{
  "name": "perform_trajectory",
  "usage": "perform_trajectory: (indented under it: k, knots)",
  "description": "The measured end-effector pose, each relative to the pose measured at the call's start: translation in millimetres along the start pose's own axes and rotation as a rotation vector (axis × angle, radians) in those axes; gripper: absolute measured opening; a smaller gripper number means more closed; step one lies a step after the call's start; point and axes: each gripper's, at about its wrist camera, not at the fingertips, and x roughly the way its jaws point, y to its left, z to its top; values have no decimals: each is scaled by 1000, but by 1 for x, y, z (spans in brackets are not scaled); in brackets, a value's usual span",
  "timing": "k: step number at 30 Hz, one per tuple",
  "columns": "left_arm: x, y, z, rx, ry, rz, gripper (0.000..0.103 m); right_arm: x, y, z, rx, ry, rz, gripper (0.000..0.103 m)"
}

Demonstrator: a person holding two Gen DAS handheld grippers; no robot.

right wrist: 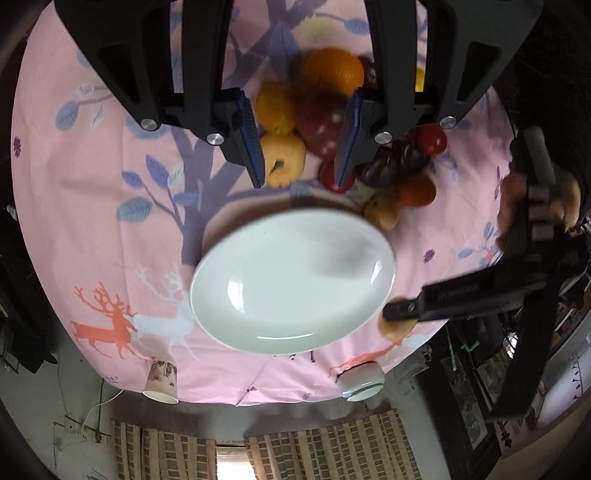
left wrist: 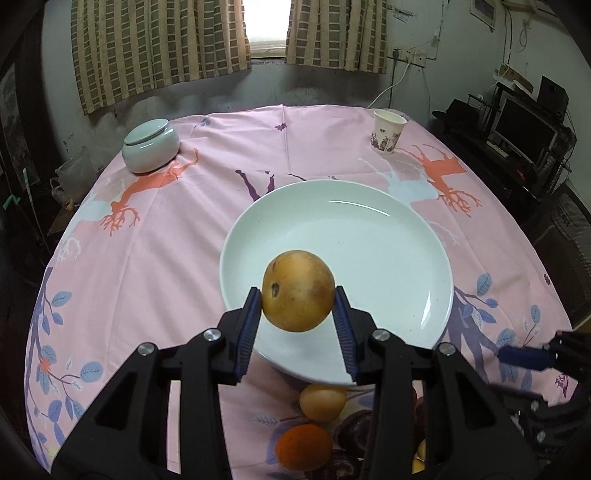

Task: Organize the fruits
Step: 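Carry the pear and plum onto the white plate and release both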

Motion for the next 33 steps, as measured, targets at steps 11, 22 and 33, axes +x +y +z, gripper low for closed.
perform_trajectory:
  k: [11,22,33]
  knots:
    - [-17,-8,-8,16,-33,-43,40,22,28,-28,-84,41,-69,39]
    - [-11,-5,23,33,-50,-1,40,31,6,94,-96,-93,-69,39]
    - [86,14,68,-27,69,-31,40,147,-54,169,77,25,-74,39]
